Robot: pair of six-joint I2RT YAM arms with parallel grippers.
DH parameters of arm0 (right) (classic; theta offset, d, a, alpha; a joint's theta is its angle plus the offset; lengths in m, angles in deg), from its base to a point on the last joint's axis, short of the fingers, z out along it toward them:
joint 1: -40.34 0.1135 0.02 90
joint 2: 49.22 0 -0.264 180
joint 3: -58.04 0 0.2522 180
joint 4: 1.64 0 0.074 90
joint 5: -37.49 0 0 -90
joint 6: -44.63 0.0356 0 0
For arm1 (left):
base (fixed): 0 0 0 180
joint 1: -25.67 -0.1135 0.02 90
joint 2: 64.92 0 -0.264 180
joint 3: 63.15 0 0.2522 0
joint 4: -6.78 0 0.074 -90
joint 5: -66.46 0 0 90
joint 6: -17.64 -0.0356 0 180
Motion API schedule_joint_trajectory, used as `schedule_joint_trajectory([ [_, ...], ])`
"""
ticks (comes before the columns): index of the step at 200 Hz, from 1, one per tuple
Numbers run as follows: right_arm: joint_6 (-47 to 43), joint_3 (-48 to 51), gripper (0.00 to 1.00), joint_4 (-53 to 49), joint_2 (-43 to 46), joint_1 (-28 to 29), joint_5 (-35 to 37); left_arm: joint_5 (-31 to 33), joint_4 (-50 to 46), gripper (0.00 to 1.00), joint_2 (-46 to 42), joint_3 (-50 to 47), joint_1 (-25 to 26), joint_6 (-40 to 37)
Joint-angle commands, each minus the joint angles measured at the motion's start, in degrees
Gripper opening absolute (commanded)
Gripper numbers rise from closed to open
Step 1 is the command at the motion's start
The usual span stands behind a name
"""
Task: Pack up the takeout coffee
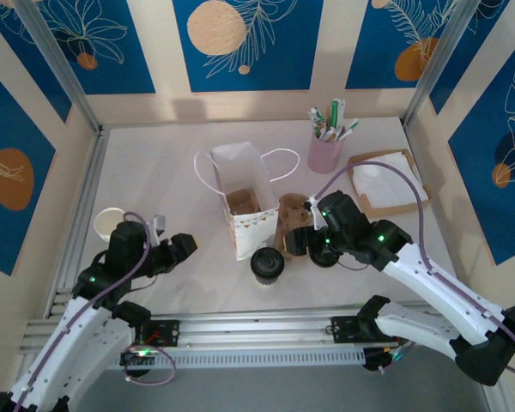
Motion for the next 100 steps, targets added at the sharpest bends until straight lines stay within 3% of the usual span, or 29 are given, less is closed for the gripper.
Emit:
schedule_joint_trajectory([
  [1, -3.59, 2.30, 0.65, 9.46, 0.07, -1.63, -5.65, -1.38, 6.38, 0.61, 2.40, -0.98, -0.57, -0.28],
  [54, -6.31, 1.22, 0.47, 17.55, -6.98, -3.79, -13.24, -1.39, 11.15, 0.61, 7.56, -1.13, -0.57, -1.48],
  [100, -6.31, -1.86, 0.40, 20.20, -13.16, -3.83, -11.83, -1.00, 12.18, 0.61, 7.88, -1.60, -0.57, -1.85],
])
